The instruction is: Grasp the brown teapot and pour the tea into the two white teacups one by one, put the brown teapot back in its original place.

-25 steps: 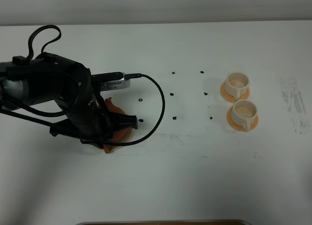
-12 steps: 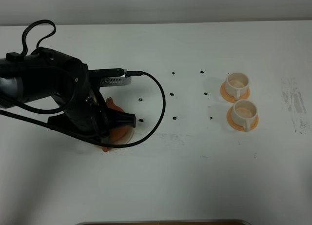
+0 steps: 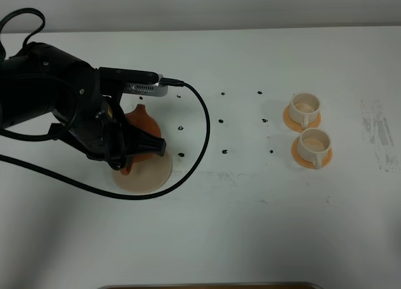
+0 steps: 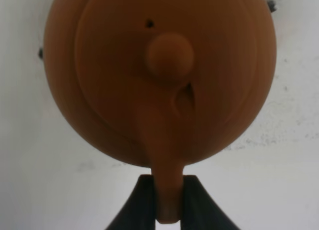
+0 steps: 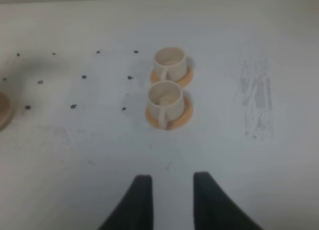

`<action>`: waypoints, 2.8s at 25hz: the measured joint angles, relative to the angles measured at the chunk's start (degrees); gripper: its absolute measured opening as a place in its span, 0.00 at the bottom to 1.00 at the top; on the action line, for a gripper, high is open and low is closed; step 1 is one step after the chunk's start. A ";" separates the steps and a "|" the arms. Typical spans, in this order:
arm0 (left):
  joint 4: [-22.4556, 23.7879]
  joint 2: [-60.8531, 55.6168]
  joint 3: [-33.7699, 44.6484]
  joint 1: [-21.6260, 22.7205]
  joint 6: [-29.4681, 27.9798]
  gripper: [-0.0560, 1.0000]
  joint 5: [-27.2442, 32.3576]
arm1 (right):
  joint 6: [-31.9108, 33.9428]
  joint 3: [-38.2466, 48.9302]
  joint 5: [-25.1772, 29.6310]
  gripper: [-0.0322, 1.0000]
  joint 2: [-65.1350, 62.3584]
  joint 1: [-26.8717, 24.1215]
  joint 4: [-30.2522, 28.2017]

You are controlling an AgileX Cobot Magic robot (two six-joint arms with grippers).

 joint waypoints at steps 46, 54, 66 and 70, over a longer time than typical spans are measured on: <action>2.44 24.84 -44.49 -13.16 53.94 0.17 7.01 | 0.00 0.00 0.00 0.25 0.00 0.00 0.00; 2.47 27.36 -44.60 -14.79 60.92 0.17 5.89 | 0.00 0.00 0.00 0.25 0.00 0.00 0.00; 8.93 28.17 -44.60 -16.15 62.59 0.17 5.07 | 0.00 0.00 0.00 0.25 0.00 0.00 0.00; 10.89 28.28 -44.60 -16.51 62.59 0.17 4.80 | 0.00 0.00 0.00 0.25 0.00 0.00 0.00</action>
